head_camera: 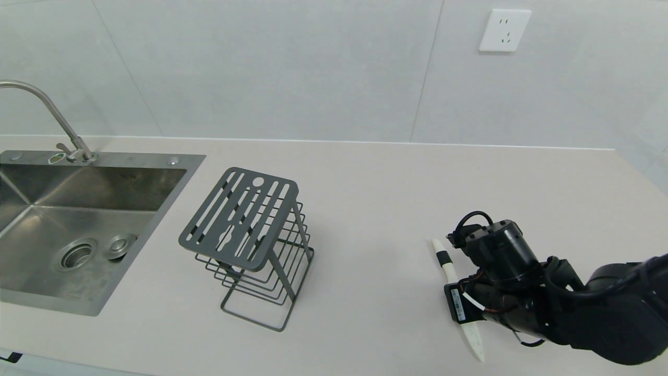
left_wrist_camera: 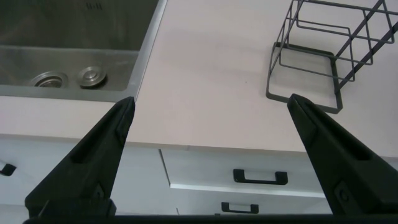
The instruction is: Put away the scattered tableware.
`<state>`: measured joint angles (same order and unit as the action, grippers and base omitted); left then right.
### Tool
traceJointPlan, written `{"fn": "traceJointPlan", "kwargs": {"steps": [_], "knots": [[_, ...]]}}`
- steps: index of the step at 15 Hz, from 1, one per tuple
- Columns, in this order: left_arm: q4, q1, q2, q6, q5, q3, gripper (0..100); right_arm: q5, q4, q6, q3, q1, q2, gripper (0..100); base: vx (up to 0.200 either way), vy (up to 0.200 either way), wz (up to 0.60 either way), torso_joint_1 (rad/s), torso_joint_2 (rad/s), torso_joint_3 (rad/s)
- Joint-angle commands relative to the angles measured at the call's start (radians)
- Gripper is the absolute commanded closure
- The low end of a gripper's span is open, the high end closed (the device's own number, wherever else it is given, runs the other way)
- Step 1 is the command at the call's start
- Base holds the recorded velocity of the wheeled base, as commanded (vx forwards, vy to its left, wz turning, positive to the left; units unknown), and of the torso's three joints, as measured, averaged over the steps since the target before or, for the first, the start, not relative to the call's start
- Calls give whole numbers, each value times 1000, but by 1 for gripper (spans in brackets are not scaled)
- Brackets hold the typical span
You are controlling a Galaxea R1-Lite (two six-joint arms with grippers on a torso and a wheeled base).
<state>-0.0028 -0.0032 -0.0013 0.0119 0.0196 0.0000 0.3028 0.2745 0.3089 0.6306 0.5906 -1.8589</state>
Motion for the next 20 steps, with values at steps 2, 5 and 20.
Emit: {"fn": "traceJointPlan", "kwargs": {"steps": [2, 5, 20], "knots": [[0, 0, 1, 0, 0, 0, 0, 1, -4, -7, 12, -2, 4, 100, 0, 0, 0, 0, 0, 0], [0, 0, 1, -1, 2, 0, 0, 1, 2, -8, 17, 3, 87, 100, 0, 0, 0, 0, 0, 0], [0, 0, 1, -7, 3, 0, 0, -556, 643, -568, -393, -270, 396, 100, 0, 0, 0, 0, 0, 0]]}}
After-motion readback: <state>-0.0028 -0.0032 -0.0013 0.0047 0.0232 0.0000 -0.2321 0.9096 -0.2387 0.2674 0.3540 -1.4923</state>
